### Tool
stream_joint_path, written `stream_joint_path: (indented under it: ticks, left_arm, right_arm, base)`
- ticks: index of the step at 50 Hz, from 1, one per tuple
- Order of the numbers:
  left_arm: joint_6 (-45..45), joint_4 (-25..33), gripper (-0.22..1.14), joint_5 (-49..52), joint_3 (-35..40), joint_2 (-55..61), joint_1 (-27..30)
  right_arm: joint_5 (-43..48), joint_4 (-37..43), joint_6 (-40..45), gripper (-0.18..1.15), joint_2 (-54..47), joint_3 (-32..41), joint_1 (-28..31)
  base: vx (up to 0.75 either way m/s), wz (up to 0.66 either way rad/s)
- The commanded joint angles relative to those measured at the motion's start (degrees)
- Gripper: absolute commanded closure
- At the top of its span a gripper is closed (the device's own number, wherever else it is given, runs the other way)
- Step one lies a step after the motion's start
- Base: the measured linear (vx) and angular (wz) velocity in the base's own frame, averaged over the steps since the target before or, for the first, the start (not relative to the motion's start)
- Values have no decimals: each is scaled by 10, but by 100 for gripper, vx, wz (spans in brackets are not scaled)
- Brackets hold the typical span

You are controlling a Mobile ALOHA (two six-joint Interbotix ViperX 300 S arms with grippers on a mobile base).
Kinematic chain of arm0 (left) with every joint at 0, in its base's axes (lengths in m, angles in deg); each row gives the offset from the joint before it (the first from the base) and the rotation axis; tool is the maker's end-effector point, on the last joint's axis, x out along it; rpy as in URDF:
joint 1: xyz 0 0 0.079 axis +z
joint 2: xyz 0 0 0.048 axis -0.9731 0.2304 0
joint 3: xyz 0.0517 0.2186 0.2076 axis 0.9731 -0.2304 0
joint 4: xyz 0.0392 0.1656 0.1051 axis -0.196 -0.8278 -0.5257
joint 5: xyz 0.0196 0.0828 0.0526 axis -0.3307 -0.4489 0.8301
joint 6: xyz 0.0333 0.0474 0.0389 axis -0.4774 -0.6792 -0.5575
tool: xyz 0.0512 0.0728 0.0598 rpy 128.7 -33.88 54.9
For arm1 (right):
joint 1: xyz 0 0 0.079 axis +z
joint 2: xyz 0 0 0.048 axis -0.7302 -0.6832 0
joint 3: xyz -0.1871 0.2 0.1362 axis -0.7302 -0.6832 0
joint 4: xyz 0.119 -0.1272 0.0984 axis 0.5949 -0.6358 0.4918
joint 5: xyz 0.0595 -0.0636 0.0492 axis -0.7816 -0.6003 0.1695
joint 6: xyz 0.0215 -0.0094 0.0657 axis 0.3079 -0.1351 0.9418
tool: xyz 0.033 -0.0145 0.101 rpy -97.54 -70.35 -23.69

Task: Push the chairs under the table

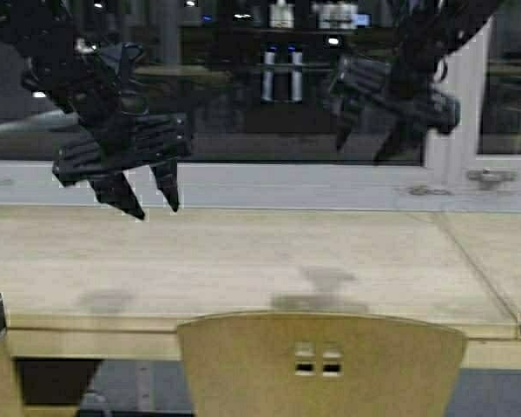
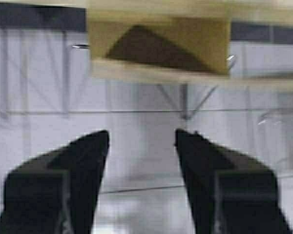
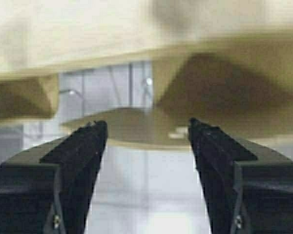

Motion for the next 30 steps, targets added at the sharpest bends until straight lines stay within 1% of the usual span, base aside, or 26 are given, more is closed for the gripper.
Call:
stream_joint_path:
  ticks: [1, 5, 11, 15, 18, 24, 30]
  left_arm:
    - [-37, -11, 10, -3, -1, -38, 1]
    - [-66, -13, 10, -1, 6, -47, 2]
    - [-99, -33, 10, 4, 4, -69, 11]
    - [-105, -40, 10, 10, -10, -84, 22]
    - [-100, -33, 10, 13, -12, -98, 24]
    - [-99, -33, 10, 41, 9, -134, 25]
    - [-103, -49, 10, 60, 40, -154, 35]
  right_arm:
    - [11, -48, -24, 10, 60, 8, -1]
    - [15, -69, -28, 10, 78, 12, -2]
    - [23, -88, -30, 10, 102, 2, -1]
    - [29, -88, -29, 10, 115, -13, -1]
    - [33, -90, -31, 10, 121, -14, -2]
    - [33, -104, -40, 10, 124, 2, -1]
    - [33, -106, -42, 10, 112, 6, -2]
  base:
    - [-16, 32]
    - [-17, 35]
    - [-21, 36]
    - [-25, 34]
    - [-26, 31]
    - [-27, 22]
    - [-26, 14]
